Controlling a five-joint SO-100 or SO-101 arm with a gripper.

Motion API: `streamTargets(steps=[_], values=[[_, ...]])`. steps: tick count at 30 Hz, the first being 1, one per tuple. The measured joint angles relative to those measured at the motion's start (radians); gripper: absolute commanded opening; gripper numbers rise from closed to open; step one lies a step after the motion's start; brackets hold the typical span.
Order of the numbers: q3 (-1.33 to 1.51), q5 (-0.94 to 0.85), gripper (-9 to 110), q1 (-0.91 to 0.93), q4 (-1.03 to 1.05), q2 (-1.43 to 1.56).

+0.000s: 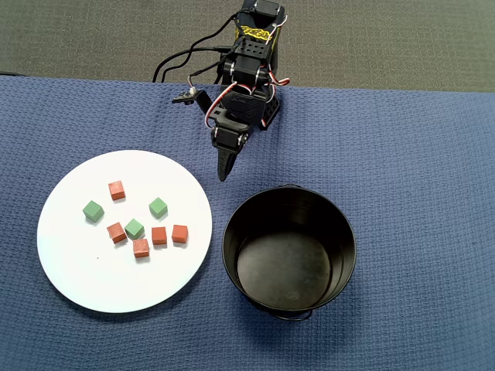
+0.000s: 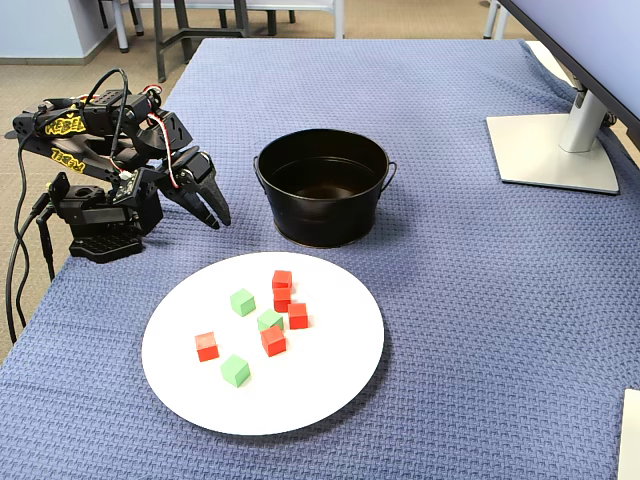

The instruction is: Pick up the red cubes from the white plate and place them in the black recipient

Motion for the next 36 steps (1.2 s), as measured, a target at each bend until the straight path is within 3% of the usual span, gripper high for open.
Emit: streamTargets(steps=[7, 18, 25, 36], values=[[-0.003, -0.158, 0, 0.061, -0.067, -0.121], [-0.015, -0.195, 4, 0.083, -0.087, -0.147], [-0.252, -0.319, 9, 0.163, 0.044, -0.218], [-0.390, -0.497, 14, 0.304, -0.106, -0.526]])
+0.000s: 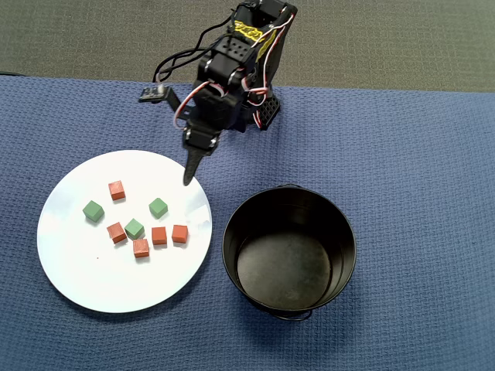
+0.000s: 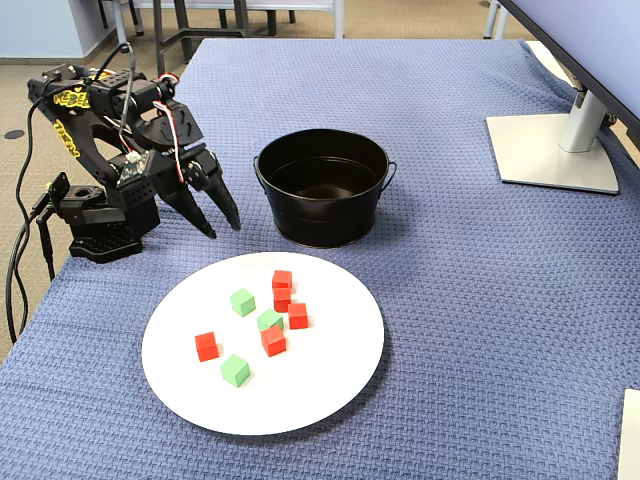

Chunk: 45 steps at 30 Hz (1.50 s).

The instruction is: Pick up the red cubes from the white plate and place them in the black recipient

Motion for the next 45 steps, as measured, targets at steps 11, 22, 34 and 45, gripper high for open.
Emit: streamTargets(steps=[11, 22, 34, 45], values=[[-0.253, 0.006, 15, 0.014, -0.012, -0.364], [-0.589, 0.044, 15, -0.037, 0.049, -0.772], [-0.698, 0.058, 16, -0.106, 0.049, -0.986], [-0.772, 0.041, 16, -0.107, 0.058, -1.081]])
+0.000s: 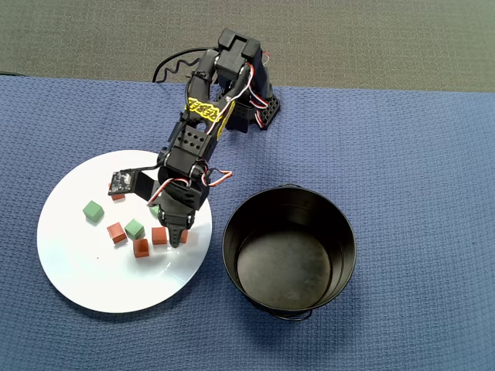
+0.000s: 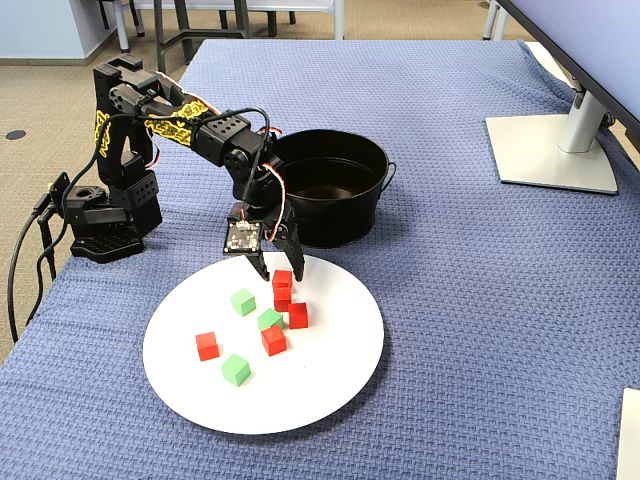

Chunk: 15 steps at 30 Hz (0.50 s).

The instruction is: Pick up the red cubes from the white plate and place them in the black recipient

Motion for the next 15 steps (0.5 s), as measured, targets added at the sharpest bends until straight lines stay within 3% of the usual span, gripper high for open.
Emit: streamTargets(steps=[8, 12, 15], values=[[-0.012, -0.006, 15, 0.000, 0.000, -0.017], [-0.012, -0.014, 0, 0.000, 0.000, -0.023], [-0.012, -0.014, 0, 0.000, 0.000, -0.023]])
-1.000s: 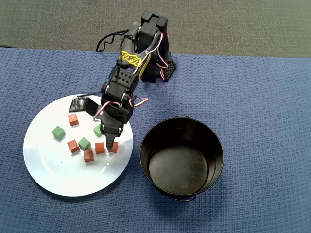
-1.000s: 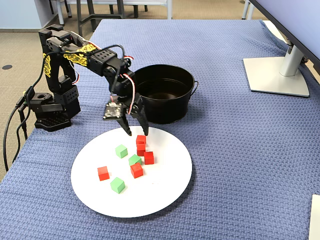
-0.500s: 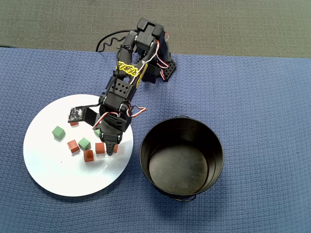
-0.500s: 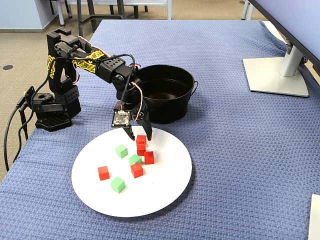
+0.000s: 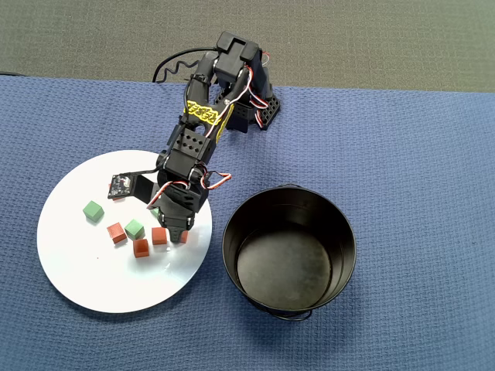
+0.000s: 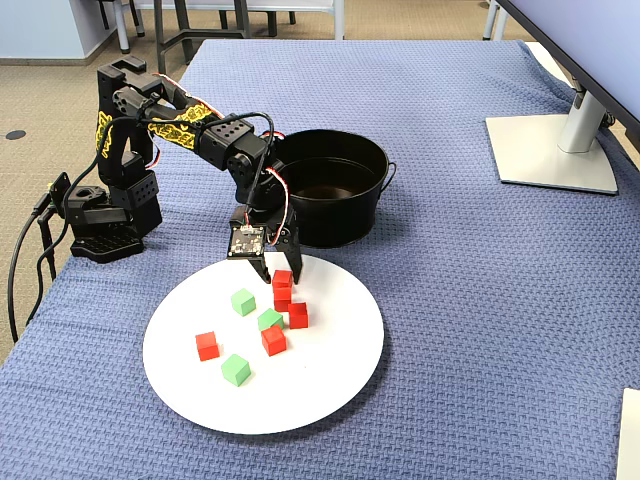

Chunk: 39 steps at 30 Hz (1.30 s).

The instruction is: Pick up the red cubes from the white plate and place them in the black recipient

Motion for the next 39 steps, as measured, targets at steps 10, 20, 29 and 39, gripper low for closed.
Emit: streamTargets(steps=[10, 20, 29, 39], values=[[-0.035, 0.025, 0, 0.002, 0.092, 0.087], [-0.172, 0.163, 0, -0.028, 0.241, 0.376], [-0.172, 0.278, 0, -0.344, 0.249, 0.485], [-0.172, 0.345, 26, -0.584, 0.233, 0.428]])
